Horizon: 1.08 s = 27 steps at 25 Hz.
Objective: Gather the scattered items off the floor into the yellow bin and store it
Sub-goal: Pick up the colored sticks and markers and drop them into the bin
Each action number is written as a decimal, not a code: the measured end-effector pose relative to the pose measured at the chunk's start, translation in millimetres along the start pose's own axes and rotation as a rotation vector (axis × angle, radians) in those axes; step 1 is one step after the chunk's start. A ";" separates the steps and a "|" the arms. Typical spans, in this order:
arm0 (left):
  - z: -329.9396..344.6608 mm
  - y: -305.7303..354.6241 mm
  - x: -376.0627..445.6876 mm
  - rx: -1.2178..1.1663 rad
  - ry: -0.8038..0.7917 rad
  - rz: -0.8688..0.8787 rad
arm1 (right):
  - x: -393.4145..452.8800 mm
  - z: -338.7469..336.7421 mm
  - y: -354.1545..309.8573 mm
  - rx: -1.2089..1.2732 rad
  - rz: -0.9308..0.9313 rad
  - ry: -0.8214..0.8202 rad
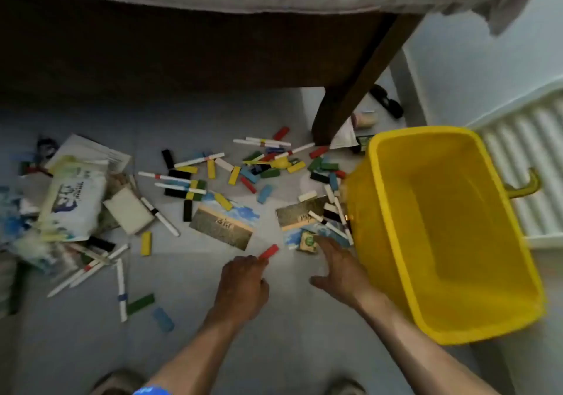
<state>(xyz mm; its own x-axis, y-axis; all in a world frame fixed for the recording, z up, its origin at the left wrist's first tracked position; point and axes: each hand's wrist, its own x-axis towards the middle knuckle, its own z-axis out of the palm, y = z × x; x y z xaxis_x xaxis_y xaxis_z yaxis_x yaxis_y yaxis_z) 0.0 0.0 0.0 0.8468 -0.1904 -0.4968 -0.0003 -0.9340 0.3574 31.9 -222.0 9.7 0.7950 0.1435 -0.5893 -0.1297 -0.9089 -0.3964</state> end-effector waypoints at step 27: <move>-1.2 113.9 116.6 -0.190 0.280 0.312 | -21.6 -30.7 -12.9 0.210 -0.231 1.089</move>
<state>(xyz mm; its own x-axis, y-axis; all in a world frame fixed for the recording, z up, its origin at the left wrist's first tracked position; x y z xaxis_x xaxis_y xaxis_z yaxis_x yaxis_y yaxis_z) 99.4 -128.2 -16.3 0.9329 -0.3398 -0.1191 -0.2021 -0.7680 0.6077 34.6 -225.4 49.2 0.8924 -0.2109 0.3989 0.0720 -0.8061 -0.5874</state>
